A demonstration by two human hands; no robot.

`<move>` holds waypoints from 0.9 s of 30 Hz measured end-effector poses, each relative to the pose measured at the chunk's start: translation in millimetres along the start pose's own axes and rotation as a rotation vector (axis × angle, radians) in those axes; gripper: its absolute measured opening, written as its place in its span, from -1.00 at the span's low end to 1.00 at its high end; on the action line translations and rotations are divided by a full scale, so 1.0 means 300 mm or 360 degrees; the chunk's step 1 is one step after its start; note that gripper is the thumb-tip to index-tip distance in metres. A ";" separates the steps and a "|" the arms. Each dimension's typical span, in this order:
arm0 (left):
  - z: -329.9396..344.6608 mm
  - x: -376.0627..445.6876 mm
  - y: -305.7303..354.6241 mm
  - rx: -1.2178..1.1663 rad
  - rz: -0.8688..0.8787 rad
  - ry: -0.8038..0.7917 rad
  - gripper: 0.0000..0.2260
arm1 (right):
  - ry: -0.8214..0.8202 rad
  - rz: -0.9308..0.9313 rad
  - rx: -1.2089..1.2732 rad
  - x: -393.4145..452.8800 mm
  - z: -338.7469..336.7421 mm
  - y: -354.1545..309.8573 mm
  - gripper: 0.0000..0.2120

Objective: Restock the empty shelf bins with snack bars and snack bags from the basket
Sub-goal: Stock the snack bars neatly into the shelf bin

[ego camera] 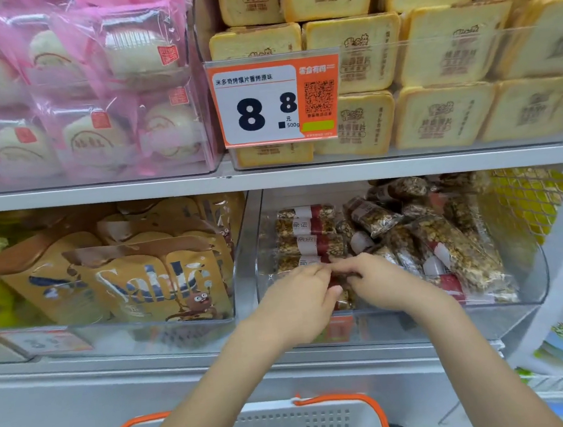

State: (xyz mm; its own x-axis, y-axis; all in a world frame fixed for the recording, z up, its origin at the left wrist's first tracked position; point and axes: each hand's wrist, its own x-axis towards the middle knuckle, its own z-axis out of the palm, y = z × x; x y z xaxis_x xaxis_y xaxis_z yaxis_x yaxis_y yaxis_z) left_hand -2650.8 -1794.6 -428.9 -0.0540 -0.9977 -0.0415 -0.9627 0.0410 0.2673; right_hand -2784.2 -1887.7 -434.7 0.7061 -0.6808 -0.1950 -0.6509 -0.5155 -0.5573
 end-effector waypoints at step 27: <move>0.063 0.219 -0.006 0.0098 -0.0494 -0.0334 -0.31 | 0.0509 0.1021 -0.0884 -0.147 -0.069 0.048 0.22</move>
State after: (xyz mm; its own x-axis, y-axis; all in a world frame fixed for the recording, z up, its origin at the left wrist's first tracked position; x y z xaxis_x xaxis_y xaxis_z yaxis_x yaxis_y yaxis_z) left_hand -2657.7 -1859.3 -450.3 0.1960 -0.9306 -0.3092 -0.9556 -0.2520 0.1527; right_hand -2830.4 -1875.8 -417.5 0.1039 -0.9931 -0.0541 -0.9920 -0.1074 0.0666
